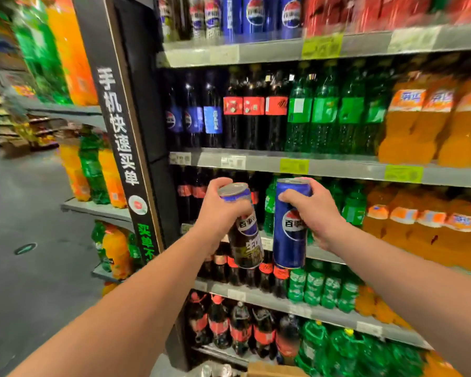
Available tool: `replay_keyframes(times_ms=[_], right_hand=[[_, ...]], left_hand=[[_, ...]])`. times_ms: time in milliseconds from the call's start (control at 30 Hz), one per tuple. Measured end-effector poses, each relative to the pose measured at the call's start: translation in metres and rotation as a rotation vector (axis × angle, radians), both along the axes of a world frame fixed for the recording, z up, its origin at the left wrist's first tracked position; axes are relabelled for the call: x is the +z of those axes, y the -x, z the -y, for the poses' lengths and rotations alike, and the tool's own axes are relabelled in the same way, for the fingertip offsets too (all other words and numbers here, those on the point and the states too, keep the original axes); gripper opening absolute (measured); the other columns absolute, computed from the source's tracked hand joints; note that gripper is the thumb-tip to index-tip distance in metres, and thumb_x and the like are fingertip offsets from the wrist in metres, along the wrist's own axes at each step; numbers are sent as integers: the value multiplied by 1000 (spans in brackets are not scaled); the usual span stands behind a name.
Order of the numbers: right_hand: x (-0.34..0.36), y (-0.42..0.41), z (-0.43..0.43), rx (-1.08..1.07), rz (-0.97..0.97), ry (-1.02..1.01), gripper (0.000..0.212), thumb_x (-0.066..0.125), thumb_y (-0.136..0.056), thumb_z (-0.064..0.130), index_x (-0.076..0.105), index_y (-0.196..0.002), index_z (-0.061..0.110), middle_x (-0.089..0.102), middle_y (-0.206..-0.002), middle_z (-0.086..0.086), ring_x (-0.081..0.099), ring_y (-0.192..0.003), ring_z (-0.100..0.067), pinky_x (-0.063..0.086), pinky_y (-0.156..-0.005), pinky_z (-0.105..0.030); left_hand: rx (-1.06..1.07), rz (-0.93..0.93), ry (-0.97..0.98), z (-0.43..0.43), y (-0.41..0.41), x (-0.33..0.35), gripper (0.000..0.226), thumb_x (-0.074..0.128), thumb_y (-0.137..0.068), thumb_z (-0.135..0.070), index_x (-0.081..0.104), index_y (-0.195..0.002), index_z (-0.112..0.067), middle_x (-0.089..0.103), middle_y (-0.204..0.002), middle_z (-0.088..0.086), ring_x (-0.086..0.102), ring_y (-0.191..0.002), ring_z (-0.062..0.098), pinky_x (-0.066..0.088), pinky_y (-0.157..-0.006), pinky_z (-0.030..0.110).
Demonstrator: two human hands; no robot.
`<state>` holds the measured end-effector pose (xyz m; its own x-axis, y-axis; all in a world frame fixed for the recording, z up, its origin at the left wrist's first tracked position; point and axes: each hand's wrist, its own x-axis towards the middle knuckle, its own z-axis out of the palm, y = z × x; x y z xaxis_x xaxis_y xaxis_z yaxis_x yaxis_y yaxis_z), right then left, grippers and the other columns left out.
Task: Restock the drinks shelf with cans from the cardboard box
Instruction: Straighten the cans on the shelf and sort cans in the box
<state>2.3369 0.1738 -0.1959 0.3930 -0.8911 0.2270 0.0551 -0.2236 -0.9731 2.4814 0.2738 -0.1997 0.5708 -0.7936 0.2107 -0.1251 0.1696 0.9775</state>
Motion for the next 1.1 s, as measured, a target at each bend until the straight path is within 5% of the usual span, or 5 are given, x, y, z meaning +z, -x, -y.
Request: replay_keyframes(times_ms=[233,533,1100], right_hand=[[74,-12,-12,11,49,64,23,72,-72,12,54,-85,19,65,-80,-3,60,-67,-17,48,-65,-29],[137,-36,-20,62,44,140,27,74,-70,15,59,-92,16,69,-87,-8,63,-73,-22,51,-69,-32],[206,-90,58,150,81,272,25,75,-70,16,61,-91,16,68,-81,-3,60,-66,-17,46,-62,-29]], left_hand=[[62,16,60,-12,-10,64,54,83,-65,-17,48,-106,-23,68,-90,2,69,-65,6,51,-56,21],[113,16,149,-27,-23,132,22,78,-71,-24,63,-87,-28,72,-71,-6,69,-61,8,51,-50,23],[214,123,202,55,-74,199,50,85,-63,-30,56,-103,-21,71,-91,4,70,-81,20,58,-73,37]])
